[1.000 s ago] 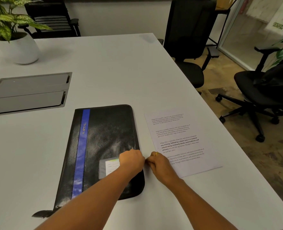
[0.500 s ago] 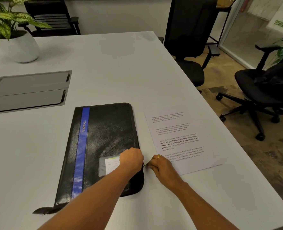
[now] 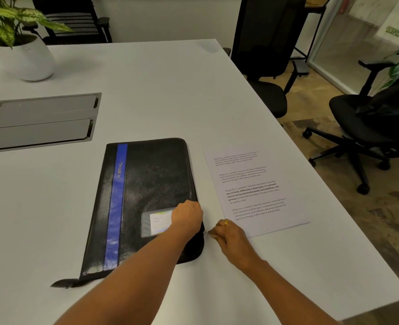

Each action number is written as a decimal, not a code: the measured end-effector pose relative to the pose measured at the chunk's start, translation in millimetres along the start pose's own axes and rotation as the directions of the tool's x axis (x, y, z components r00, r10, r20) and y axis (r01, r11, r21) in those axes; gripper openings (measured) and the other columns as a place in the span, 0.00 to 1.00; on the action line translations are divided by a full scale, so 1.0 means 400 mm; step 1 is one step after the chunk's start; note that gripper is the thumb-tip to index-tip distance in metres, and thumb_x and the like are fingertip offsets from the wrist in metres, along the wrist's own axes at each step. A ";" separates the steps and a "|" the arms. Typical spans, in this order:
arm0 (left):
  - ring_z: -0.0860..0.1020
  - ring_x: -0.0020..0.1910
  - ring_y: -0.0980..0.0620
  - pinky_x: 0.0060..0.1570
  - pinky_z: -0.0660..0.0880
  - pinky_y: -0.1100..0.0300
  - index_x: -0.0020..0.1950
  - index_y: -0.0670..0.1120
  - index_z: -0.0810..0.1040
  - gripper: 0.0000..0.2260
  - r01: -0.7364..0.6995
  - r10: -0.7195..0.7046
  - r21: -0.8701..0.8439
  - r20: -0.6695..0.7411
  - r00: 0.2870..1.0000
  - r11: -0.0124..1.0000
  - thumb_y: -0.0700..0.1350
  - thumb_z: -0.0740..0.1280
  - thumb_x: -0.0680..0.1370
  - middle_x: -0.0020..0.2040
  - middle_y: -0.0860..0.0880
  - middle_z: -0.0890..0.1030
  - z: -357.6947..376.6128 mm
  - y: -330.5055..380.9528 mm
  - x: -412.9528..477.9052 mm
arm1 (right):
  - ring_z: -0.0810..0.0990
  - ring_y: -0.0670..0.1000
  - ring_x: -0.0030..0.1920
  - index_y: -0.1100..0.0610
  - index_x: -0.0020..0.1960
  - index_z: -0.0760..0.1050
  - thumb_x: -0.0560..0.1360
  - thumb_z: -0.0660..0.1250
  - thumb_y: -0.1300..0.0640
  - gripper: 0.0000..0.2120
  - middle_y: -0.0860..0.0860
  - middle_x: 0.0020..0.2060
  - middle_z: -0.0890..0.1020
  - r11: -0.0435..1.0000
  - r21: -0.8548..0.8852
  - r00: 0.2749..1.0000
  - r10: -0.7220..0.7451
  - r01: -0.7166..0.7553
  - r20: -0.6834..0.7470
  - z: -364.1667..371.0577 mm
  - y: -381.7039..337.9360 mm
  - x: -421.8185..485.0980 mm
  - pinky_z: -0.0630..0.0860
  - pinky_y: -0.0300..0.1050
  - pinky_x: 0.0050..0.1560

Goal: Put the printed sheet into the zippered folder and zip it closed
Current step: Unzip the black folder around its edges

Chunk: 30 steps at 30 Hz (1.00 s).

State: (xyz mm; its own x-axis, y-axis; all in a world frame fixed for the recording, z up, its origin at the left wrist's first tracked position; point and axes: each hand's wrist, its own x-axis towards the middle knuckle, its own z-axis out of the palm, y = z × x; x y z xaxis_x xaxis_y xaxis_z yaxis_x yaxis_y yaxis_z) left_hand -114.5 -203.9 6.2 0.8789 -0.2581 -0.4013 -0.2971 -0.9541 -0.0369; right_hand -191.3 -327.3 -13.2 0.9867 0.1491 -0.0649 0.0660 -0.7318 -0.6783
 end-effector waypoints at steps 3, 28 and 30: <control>0.77 0.56 0.43 0.51 0.75 0.55 0.57 0.37 0.74 0.10 0.006 -0.007 -0.028 -0.023 1.000 1.000 0.34 0.60 0.77 0.57 0.40 0.77 0.006 0.001 -0.001 | 0.75 0.48 0.45 0.63 0.52 0.80 0.77 0.62 0.62 0.10 0.58 0.45 0.80 1.000 0.007 1.000 0.017 -0.017 -0.013 0.006 0.000 -0.002 0.65 0.20 0.44; 0.76 0.59 0.41 0.55 0.73 0.53 0.61 0.37 0.72 0.12 0.009 -0.008 0.055 -0.025 1.000 0.998 0.35 0.58 0.78 0.60 0.40 0.75 0.016 0.036 -0.095 | 0.71 0.53 0.39 0.64 0.47 0.75 0.79 0.53 0.62 0.12 0.61 0.44 0.77 0.984 -0.175 0.973 0.060 -0.020 0.223 -0.020 -0.042 -0.001 0.67 0.44 0.41; 0.75 0.59 0.41 0.55 0.74 0.53 0.61 0.37 0.73 0.12 -0.010 0.012 0.065 -0.027 1.000 0.998 0.35 0.59 0.78 0.60 0.39 0.75 0.019 0.033 -0.092 | 0.73 0.55 0.40 0.65 0.46 0.75 0.78 0.54 0.63 0.12 0.61 0.44 0.77 0.988 -0.153 0.967 0.029 0.010 0.252 -0.021 -0.036 -0.012 0.70 0.46 0.42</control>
State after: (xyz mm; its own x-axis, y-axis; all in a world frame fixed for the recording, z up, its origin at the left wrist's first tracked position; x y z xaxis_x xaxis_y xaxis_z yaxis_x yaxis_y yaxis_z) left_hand -153.6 -205.9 13.5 0.8852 -0.2732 -0.3764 -0.3293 -0.9397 -0.0923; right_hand -195.7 -323.0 3.3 0.9190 0.2902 -0.2668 0.0978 -0.8234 -0.5590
